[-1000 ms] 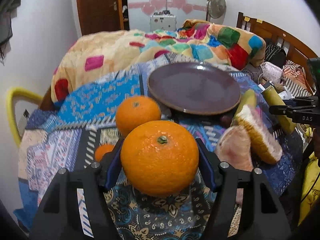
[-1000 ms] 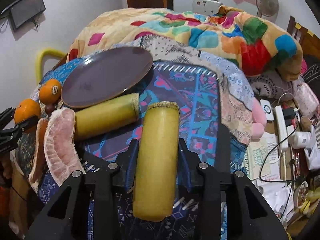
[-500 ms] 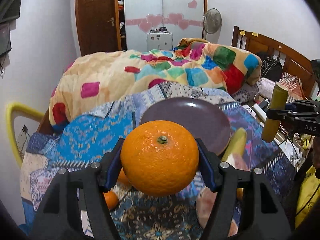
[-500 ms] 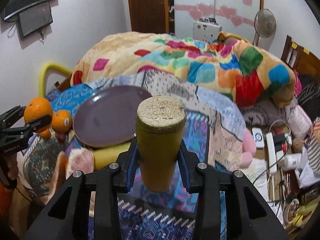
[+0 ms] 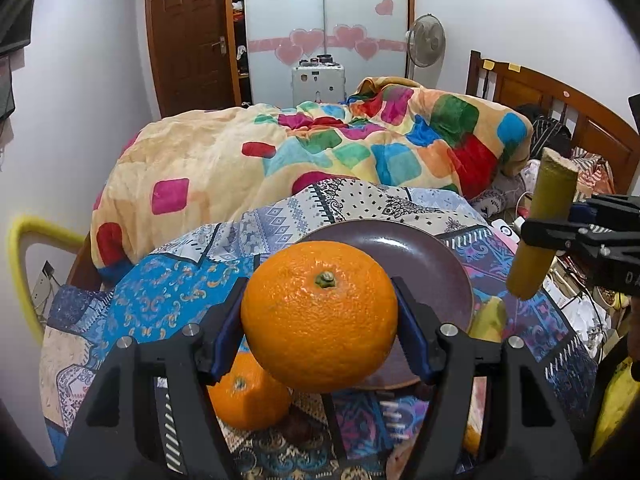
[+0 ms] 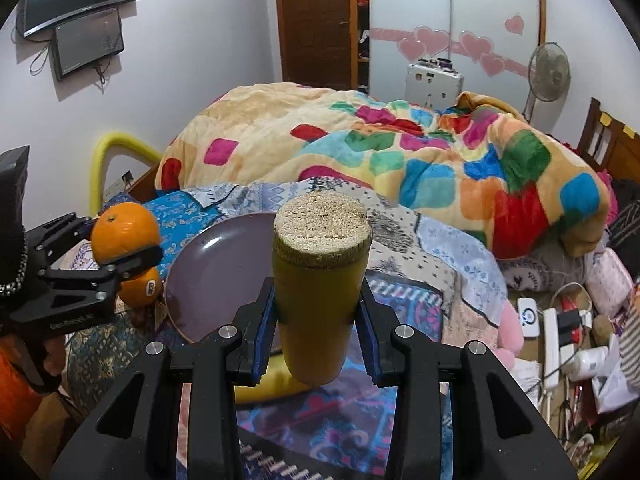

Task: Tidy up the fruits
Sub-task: 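Carry yellow cylinder onto purple plate with right tool while left places orange there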

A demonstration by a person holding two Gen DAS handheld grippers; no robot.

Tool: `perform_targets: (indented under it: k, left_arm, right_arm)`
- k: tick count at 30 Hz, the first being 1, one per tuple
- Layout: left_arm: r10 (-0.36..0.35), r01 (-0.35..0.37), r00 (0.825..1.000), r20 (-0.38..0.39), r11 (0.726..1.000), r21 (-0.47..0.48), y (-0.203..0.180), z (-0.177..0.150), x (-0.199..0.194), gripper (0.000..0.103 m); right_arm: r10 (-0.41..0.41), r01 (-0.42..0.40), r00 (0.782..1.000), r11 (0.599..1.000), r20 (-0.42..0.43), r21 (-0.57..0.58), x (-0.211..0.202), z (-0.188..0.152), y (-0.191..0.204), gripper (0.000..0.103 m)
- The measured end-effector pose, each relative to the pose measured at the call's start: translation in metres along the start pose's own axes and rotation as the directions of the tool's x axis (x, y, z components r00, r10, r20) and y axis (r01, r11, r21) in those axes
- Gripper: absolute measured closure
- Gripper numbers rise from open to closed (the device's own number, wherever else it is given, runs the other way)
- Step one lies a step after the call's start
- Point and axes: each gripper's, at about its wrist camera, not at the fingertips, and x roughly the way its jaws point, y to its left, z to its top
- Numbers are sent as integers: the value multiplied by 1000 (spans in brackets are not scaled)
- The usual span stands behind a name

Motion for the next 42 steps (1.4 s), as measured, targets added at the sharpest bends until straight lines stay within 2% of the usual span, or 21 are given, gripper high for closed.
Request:
perform_targets:
  k: [12,21,28,32,36,40,42]
  left_arm:
    - [10,-13,996,-84,999,-31,7,8,42,36]
    - [4,-13,987,-160,998,-54,12,9,72,36]
    - [20,-38,974,-226,996,-77,16,8,92,36]
    - [-6,-19,964,-264,996,-91,21,4,101,36]
    - [11,-26,964,-267,998,-55,16,4,102,35]
    - [13,-25,973,-232,998,-51,13,8,96,26]
    - [19,-28,981,-195,998,-48,13,11,89,11]
  right_arm:
    - [41,-43,997,999,-70,-20,48,16,13,69]
    - [32,-38,989,998,-144,-40,87,25,17,69]
    - [24,-35,985,998,-171,-60,106,36,23,69]
    - [28,-40,977,998,-209,-53,119,36,24,69]
    - [29,-44,968,997,-250,-56,131,32,23,69]
    - [41,-55,959,998,-280,-41,138,26,21,69]
    - [45,-57,962,998,-270,-36,135,26,20,69]
